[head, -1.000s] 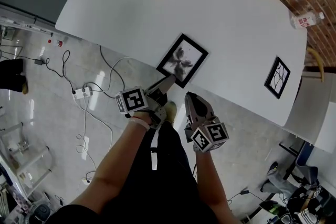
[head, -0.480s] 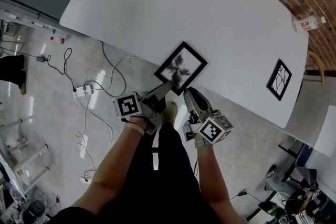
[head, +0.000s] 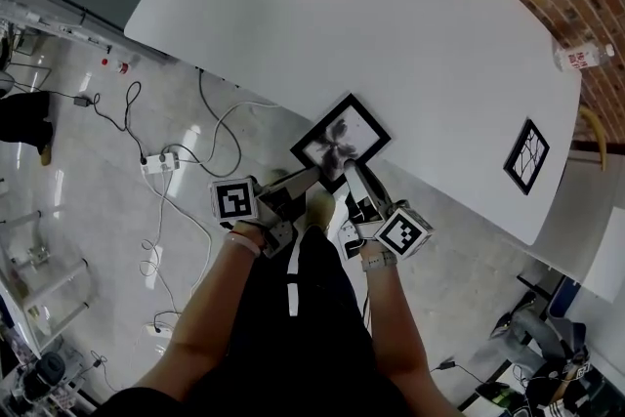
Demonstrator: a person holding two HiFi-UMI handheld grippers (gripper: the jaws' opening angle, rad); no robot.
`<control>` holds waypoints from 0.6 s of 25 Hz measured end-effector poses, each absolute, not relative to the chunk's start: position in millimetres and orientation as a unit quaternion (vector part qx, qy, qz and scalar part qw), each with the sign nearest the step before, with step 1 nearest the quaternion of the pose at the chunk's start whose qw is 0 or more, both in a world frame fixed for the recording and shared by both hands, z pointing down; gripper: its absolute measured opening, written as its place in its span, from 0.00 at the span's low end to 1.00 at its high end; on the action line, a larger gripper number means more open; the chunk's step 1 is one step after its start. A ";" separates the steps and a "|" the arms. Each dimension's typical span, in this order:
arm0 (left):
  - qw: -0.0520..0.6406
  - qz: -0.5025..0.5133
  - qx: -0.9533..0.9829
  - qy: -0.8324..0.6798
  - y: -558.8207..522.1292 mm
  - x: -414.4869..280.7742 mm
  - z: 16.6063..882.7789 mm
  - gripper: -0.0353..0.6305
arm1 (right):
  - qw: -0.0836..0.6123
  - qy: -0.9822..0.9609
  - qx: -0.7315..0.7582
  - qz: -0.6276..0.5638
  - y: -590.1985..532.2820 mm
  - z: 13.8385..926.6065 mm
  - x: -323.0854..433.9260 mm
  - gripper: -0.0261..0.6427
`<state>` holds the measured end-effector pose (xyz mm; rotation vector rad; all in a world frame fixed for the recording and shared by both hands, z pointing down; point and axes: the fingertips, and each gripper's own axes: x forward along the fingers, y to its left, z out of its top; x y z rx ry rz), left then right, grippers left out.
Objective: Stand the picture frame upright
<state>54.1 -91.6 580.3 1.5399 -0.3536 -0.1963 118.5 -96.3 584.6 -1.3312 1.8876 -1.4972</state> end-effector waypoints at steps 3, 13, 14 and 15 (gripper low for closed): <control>0.706 -0.085 0.689 -0.140 -85.3 52.2 579.0 0.17 | 0.235 0.648 -0.462 -0.557 -95.8 585.2 117.3 0.22; 0.703 -0.051 0.699 -0.123 -74.4 54.2 585.5 0.20 | 0.309 0.635 -0.424 -0.567 -95.0 572.0 118.4 0.15; 0.697 -0.043 0.703 -0.130 -74.4 53.1 587.5 0.21 | 0.305 0.638 -0.426 -0.564 -94.7 571.3 118.7 0.15; 0.691 -0.037 0.708 -0.138 -75.3 51.4 589.6 0.22 | 0.302 0.640 -0.428 -0.562 -94.3 570.8 119.1 0.15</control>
